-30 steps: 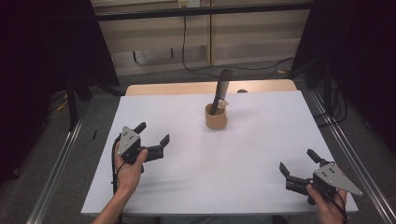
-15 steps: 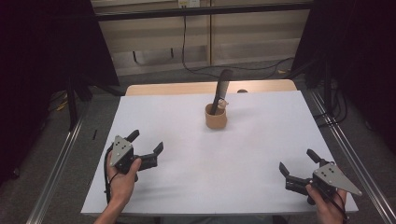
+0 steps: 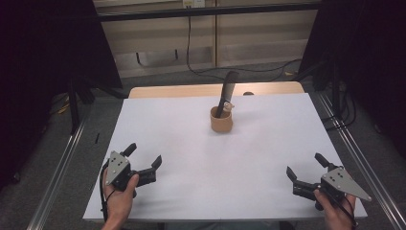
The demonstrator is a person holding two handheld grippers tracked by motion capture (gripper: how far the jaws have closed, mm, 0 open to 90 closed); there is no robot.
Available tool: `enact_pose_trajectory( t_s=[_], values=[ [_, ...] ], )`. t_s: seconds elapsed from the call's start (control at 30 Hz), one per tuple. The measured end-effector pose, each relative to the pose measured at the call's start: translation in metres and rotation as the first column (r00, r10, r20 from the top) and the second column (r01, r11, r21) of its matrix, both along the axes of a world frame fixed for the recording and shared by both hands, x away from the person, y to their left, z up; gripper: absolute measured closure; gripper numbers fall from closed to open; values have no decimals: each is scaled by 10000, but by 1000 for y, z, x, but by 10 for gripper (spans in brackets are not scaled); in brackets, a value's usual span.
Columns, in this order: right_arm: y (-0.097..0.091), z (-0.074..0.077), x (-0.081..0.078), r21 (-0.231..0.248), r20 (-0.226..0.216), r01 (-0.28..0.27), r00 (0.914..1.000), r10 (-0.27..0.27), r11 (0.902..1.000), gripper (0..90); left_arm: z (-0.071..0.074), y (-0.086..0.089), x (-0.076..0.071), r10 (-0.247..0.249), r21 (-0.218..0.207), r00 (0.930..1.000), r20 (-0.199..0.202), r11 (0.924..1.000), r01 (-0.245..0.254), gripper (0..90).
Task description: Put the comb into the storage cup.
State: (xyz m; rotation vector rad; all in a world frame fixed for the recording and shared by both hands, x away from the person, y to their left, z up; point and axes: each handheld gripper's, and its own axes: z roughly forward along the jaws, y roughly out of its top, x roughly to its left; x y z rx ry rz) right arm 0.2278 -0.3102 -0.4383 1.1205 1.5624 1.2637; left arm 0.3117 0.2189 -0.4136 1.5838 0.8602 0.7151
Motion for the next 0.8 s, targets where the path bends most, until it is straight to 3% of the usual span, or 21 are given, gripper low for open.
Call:
enact_pose_trajectory(
  t_s=[0.2, 0.27, 0.4, 0.43, 0.6, 0.8],
  values=[
    [0, 0, 0, 27, -2, 35, 10000, -35, 10000, 0, -7, 7, -10, 301, -157, 9995, -52, 9994, -301, 20],
    [0, 0, 0, 9, 20, 35, 10000, -35, 10000, 0, -8, 10, -12, 345, 65, 9994, -51, 9994, -345, 20],
    [0, 0, 0, 12, 25, 80, 10000, -80, 10000, 0, -12, 14, -17, 643, -8, 9979, 40, 9979, -643, 20],
    [0, 0, 0, 25, 8, 91, 10000, -91, 10000, 0, -12, 15, -18, 648, 143, 9979, 15, 9978, -648, 19],
    [-1, 0, 0, 49, 9, 96, 10000, -96, 9999, 0, -16, 21, -25, 761, -115, 9971, -70, 9970, -762, 19],
    [-1, 0, 0, 36, 20, 91, 10000, -91, 10000, 0, -21, 26, -32, 988, 42, 9951, -95, 9951, -987, 20]
  ],
)
